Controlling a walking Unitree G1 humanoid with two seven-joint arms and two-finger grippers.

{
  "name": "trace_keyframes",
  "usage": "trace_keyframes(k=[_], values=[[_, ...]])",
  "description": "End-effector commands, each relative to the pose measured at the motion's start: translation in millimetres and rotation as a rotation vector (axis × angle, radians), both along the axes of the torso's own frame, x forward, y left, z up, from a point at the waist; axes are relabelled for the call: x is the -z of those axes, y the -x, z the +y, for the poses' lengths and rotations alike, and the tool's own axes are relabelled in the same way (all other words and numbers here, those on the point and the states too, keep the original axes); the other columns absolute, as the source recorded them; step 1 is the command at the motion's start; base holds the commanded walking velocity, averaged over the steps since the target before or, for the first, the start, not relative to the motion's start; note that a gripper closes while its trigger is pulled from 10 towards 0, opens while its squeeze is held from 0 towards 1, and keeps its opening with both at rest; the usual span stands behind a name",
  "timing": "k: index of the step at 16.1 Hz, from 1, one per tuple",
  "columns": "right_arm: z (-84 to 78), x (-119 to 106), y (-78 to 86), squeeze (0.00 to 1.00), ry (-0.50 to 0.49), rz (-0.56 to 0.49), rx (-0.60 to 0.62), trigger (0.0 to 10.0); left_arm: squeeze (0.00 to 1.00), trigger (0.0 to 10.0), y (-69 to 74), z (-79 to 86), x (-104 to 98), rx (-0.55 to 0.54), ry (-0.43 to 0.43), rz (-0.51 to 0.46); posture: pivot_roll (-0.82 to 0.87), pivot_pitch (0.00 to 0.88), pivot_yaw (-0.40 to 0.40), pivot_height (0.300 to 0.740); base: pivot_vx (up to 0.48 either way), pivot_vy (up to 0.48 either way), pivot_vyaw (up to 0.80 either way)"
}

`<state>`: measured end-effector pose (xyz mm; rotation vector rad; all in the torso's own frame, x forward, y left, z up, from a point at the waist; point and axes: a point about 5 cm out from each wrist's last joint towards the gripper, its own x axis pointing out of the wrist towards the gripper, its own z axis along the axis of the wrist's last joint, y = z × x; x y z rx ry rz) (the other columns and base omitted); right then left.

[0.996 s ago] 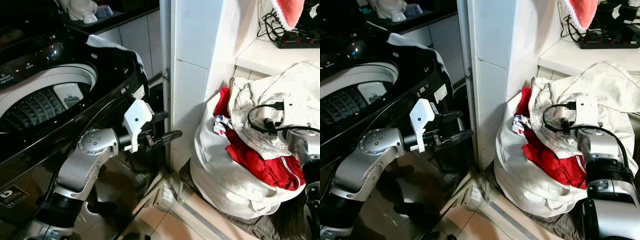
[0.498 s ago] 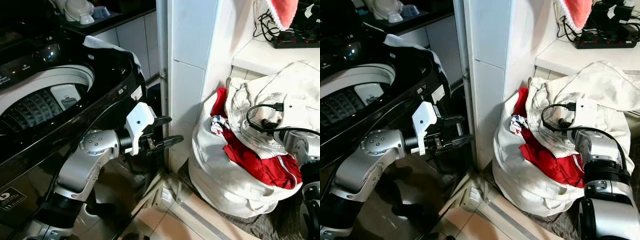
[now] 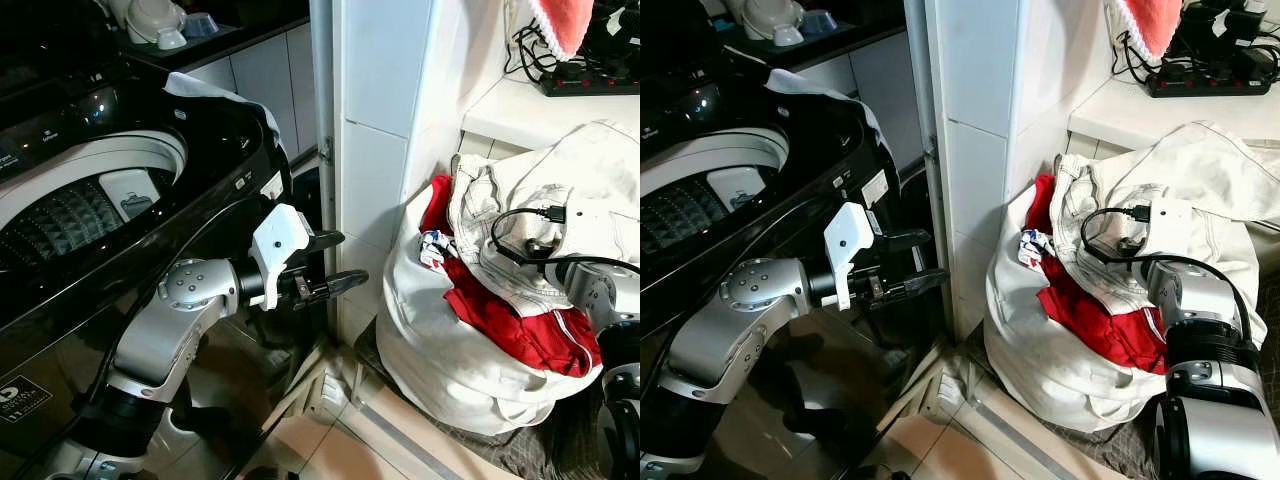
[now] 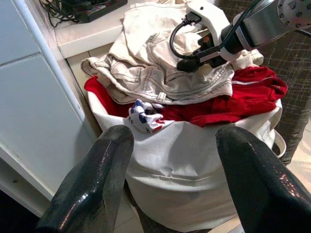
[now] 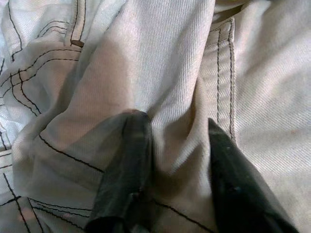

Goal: Clothes washing

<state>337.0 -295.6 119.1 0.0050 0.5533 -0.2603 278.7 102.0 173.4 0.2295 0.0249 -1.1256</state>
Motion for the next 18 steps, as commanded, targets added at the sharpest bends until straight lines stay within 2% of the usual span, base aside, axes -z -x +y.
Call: trace_keyframes(k=[1, 5, 7, 8, 9, 10, 11, 13, 14, 15, 16, 18], values=[[2.0, 7, 3.6, 0.0, -0.018, 0.012, -0.011, 0.0, 0.0, 10.0, 0.4, 0.0, -3, 0.008, -0.012, -0.016, 0.03, 0.0, 0.081, 0.74, 0.0, 0.0, 0.0], [-0.2, -1, 3.2, 0.0, -0.015, -0.021, -0.011, 0.0, 0.0, 10.0, -1.0, 0.4, -3, 0.002, -0.021, -0.028, 0.03, 0.0, 0.083, 0.74, 0.0, 0.0, 0.0], [-2.9, -12, 3.8, 0.0, -0.004, -0.056, -0.014, 0.0, 0.0, 10.0, -2.5, 1.6, -3, -0.016, -0.013, -0.024, 0.03, 0.0, 0.08, 0.74, 0.0, 0.0, 0.0], [-3.8, -31, 3.4, 0.0, 0.003, -0.125, -0.036, 0.0, 0.0, 10.0, -4.5, 3.5, -4, -0.041, -0.002, 0.006, 0.03, 0.0, 0.078, 0.74, 0.0, 0.0, 0.0], [0.1, -57, 3.2, 0.0, 0.01, -0.231, -0.094, 0.0, 0.0, 10.0, -8.6, 5.4, -7, -0.078, 0.004, -0.018, 0.04, 0.0, 0.075, 0.74, 0.0, 0.0, 0.0], [7.0, -80, 4.5, 0.0, -0.039, -0.336, -0.148, 0.0, 0.0, 10.0, -12.8, 7.0, -12, -0.112, 0.014, -0.057, 0.04, 0.0, 0.074, 0.74, 0.0, 0.0, 0.0], [17.5, -111, 9.0, 0.0, -0.128, -0.454, -0.232, 0.0, 0.0, 10.0, -18.6, 8.5, -18, -0.16, 0.034, -0.101, 0.04, 0.0, 0.073, 0.74, 0.0, 0.0, 0.0], [35.0, -152, 17.5, 0.0, -0.201, -0.586, -0.391, 0.0, 0.0, 10.0, -22.0, 7.2, -27, -0.171, 0.068, -0.136, 0.02, 0.0, 0.079, 0.74, 0.0, 0.0, 0.0], [47.9, -177, 20.2, 0.0, -0.251, -0.67, -0.478, 0.0, 0.0, 10.0, -24.2, 5.8, -33, -0.181, 0.091, -0.168, 0.0, 0.0, 0.091, 0.74, 0.0, 0.0, 0.0], [68.2, -204, 23.8, 0.0, -0.311, -0.76, -0.588, 0.0, 0.0, 10.0, -30.9, 4.6, -47, -0.219, 0.143, -0.226, -0.01, 0.0, 0.102, 0.74, 0.0, 0.0, 0.0], [80.1, -216, 26.0, 0.0, -0.341, -0.798, -0.646, 0.0, 0.0, 10.0, -35.1, 3.3, -56, -0.239, 0.176, -0.264, -0.02, 0.0, 0.105, 0.74, 0.0, 0.0, 0.0], [93.9, -221, 29.2, 0.0, -0.382, -0.802, -0.703, 0.0, 0.0, 10.0, -38.4, 0.5, -70, -0.24, 0.243, -0.283, -0.02, 0.0, 0.107, 0.74, 0.0, 0.0, 0.0]])
